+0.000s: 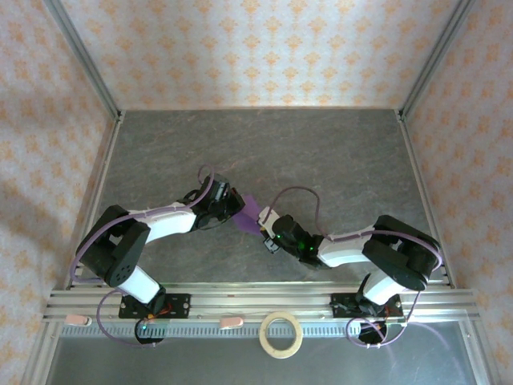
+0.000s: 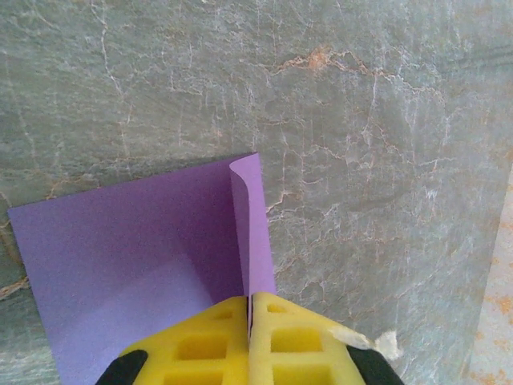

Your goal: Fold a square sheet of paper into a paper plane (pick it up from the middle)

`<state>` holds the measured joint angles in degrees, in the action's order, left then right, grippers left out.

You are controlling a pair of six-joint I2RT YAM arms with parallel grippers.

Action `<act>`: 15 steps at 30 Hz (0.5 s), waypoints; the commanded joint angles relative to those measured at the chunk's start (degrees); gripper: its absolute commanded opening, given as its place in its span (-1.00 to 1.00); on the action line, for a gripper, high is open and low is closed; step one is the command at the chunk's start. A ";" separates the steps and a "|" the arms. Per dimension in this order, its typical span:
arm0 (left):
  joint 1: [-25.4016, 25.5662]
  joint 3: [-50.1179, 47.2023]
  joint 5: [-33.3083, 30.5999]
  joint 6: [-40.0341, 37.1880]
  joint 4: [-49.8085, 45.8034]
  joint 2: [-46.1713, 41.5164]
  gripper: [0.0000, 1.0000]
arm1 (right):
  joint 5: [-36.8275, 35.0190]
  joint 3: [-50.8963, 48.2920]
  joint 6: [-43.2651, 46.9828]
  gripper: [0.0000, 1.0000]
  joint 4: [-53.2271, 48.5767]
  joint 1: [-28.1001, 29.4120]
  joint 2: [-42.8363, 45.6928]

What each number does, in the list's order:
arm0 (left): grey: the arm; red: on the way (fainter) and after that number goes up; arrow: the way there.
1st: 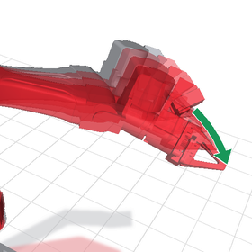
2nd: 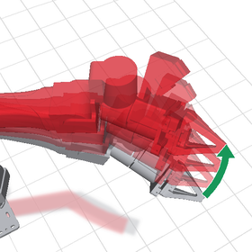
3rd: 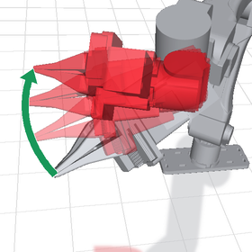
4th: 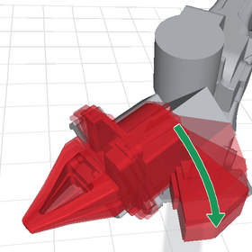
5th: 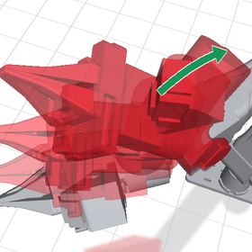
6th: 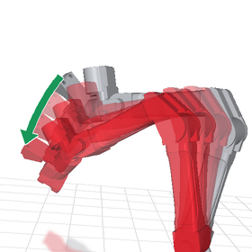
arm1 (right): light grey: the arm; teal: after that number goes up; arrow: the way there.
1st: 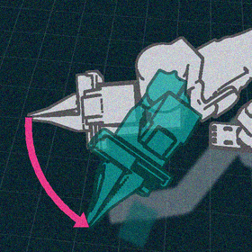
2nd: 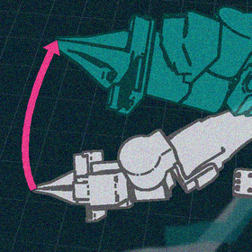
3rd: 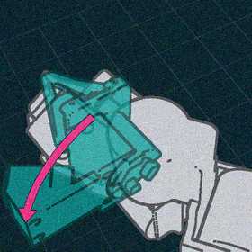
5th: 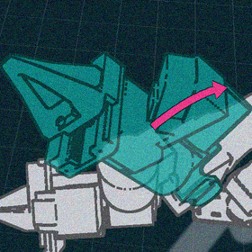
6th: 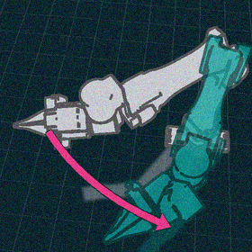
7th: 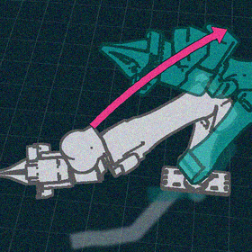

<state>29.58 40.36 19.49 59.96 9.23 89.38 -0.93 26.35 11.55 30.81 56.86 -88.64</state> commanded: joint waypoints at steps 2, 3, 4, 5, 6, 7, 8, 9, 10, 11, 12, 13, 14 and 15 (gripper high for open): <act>-0.54 2.46 -1.12 -1.80 -3.37 -0.10 -0.47 | 2.90 0.60 -3.99 -1.00 -0.40 -0.03 -1.02; -0.58 2.76 -1.84 -2.27 -4.36 -0.53 -0.24 | 3.84 0.92 -5.42 -1.00 -0.46 -0.29 -1.56; -0.88 2.95 -2.76 -2.62 -5.50 -1.22 0.00 | 5.08 1.22 -6.95 -1.00 -0.46 -0.56 -2.16; -1.01 3.06 -3.70 -2.76 -6.52 -1.85 0.14 | 6.20 1.54 -8.16 -1.00 -0.48 -0.94 -2.76; -1.47 3.06 -4.76 -3.05 -7.48 -2.86 0.23 | 7.27 1.75 -9.69 -1.00 -0.15 -1.20 -3.42; -1.93 2.71 -5.78 -3.10 -8.28 -3.91 0.30 | 8.26 1.95 -11.09 -1.00 0.08 -1.68 -4.03; -2.43 2.33 -6.42 -3.10 -8.85 -4.89 0.34 | 9.49 2.25 -11.93 -1.00 0.32 -1.93 -4.52; -2.99 1.67 -7.05 -3.03 -9.34 -6.08 0.36 | 10.49 2.52 -12.71 -1.00 0.66 -2.12 -5.04; -3.62 0.99 -7.49 -2.93 -9.64 -7.55 0.37 | 11.10 3.07 -13.93 -1.00 0.46 -2.26 -5.55; -4.09 0.31 -7.68 -2.98 -9.68 -8.73 0.38 | 11.93 3.55 -14.73 -1.00 0.25 -2.41 -5.99; -4.41 -0.39 -7.83 -2.99 -9.65 -10.06 0.37 | 12.85 4.15 -15.49 -1.00 -0.13 -2.67 -6.55; -4.69 -1.16 -7.93 -3.00 -9.56 -11.40 0.37 | 13.53 4.69 -16.27 -1.00 -0.28 -2.86 -7.06; -4.69 -1.67 -7.97 -3.08 -9.34 -12.34 0.36 | 14.30 4.91 -17.03 -1.00 -0.27 -3.06 -7.36; -4.72 -2.22 -7.80 -3.10 -9.09 -13.22 0.36 | 15.60 5.11 -18.15 -1.00 -0.21 -3.54 -7.55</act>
<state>24.97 39.83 13.78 57.95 2.11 78.48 10.72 30.13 -1.98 30.85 54.11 -95.24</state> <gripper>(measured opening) 0.680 0.043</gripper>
